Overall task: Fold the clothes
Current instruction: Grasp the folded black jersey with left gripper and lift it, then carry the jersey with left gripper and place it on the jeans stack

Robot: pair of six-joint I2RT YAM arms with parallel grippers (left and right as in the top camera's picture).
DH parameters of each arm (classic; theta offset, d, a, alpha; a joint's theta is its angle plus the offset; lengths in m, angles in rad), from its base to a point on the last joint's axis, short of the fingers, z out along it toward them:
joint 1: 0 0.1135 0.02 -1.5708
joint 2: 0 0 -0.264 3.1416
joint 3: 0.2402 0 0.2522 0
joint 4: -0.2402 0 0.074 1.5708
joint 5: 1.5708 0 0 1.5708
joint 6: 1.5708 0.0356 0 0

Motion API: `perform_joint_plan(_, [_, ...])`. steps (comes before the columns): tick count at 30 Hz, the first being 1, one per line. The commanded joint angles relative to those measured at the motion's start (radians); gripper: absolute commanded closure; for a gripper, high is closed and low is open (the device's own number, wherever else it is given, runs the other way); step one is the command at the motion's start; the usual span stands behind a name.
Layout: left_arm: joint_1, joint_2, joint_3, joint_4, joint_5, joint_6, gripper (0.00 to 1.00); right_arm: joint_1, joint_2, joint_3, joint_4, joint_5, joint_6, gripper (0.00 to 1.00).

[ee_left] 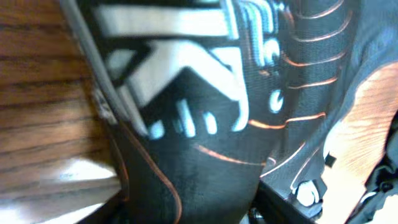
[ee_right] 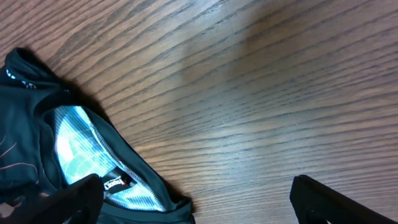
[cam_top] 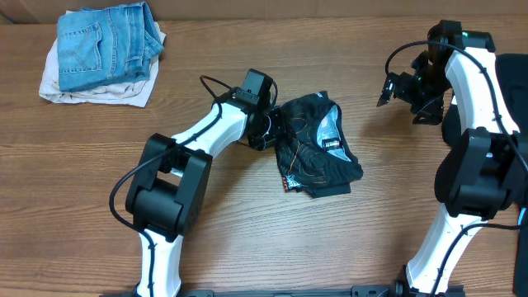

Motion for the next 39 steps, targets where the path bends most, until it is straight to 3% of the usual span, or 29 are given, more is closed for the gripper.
perform_joint_plan(1, [-0.005,0.045,-0.024,0.008,-0.036,-0.001,0.73,0.003,-0.026,0.017,0.002,-0.008,-0.004,0.00])
perform_joint_plan(3, [-0.005,0.045,-0.024,0.009,-0.050,-0.002,0.94,0.003,-0.026,0.017,0.002,-0.008,-0.004,0.00])
perform_joint_plan(4, [-0.004,0.045,-0.023,0.010,-0.053,-0.002,0.96,0.003,-0.026,0.017,0.002,-0.008,-0.004,0.00])
perform_joint_plan(7, [0.002,0.045,-0.016,0.021,-0.057,0.011,0.96,0.003,-0.026,0.017,0.000,-0.008,-0.004,0.00])
perform_joint_plan(12, [0.029,0.045,0.042,0.006,-0.076,0.135,0.95,0.003,-0.026,0.017,-0.001,-0.008,-0.005,0.00])
perform_joint_plan(17, [0.084,0.045,0.146,-0.064,-0.196,0.279,0.90,0.003,-0.026,0.017,-0.003,-0.008,-0.004,0.00])
perform_joint_plan(25, [0.198,0.045,0.274,-0.122,-0.336,0.488,0.92,0.003,-0.026,0.017,-0.014,-0.008,-0.004,0.00])
perform_joint_plan(39, [0.356,0.045,0.309,-0.057,-0.455,0.682,0.95,0.003,-0.026,0.017,-0.036,-0.008,-0.004,0.00])
